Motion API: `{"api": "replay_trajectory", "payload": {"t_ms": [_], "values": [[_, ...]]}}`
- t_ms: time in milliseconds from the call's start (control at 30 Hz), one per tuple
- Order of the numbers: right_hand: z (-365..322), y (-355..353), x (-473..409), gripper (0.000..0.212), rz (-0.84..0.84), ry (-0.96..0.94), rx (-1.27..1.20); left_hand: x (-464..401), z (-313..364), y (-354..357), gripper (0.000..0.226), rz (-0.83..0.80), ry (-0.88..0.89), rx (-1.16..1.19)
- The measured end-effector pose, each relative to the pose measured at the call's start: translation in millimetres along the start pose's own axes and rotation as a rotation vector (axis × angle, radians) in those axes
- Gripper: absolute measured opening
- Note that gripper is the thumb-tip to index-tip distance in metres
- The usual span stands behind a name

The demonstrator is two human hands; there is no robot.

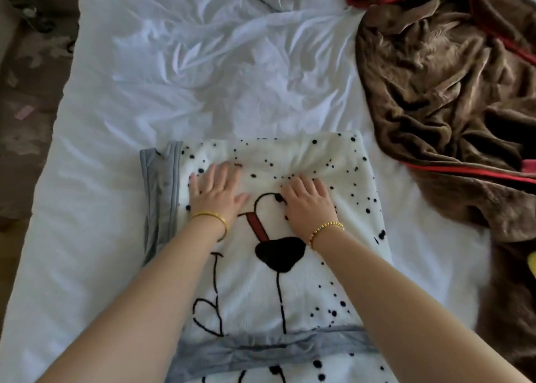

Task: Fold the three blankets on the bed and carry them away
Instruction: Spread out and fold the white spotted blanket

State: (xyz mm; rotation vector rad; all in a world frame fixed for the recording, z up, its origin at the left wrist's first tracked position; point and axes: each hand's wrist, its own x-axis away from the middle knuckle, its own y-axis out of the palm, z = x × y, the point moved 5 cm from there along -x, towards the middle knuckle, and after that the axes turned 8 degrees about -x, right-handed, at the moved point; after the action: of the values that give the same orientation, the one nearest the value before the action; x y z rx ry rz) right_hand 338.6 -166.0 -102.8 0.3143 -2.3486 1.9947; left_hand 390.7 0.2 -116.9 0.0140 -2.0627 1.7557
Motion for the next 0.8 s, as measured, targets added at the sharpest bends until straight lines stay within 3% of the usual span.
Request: {"api": "replay_trajectory", "payload": {"t_ms": [133, 233, 333, 400, 500, 633, 767, 800], "values": [[25.8, -19.1, -36.7, 0.047, 0.066, 0.125, 0.048, -6.8, -27.3, 0.7, 0.061, 0.091, -0.049, -0.034], [36.2, -27.2, -64.2, 0.074, 0.000, 0.097, 0.052, -29.2, -30.4, -18.0, 0.075, 0.174, -0.063, -0.021], [48.1, -29.0, -84.0, 0.089, -0.091, 0.119, 0.008, -63.2, -49.2, -31.2, 0.098, -0.004, -0.104, -0.082], [54.5, -25.5, -87.6, 0.079, -0.182, 0.200, -0.029, -72.4, -57.7, -35.2, 0.097, -0.145, -0.141, -0.120], [54.8, -19.0, -80.1, 0.045, -0.274, 0.255, 0.041, -69.7, -50.5, -40.7, 0.069, -0.127, -0.108, -0.229], [46.6, -26.1, -58.0, 0.024, -0.090, 0.173, 0.112, -50.5, -39.5, -39.3, 0.034, -0.109, -0.084, -0.161], [41.2, -45.4, -21.8, 0.007, 0.054, 0.068, 0.168, -19.2, -44.1, -58.4, 0.017, 0.106, -0.053, -0.227], [39.9, -52.3, -10.4, 0.012, 0.097, 0.041, 0.198, -8.9, -45.4, -65.2, 0.015, 0.159, -0.046, -0.242]]}}
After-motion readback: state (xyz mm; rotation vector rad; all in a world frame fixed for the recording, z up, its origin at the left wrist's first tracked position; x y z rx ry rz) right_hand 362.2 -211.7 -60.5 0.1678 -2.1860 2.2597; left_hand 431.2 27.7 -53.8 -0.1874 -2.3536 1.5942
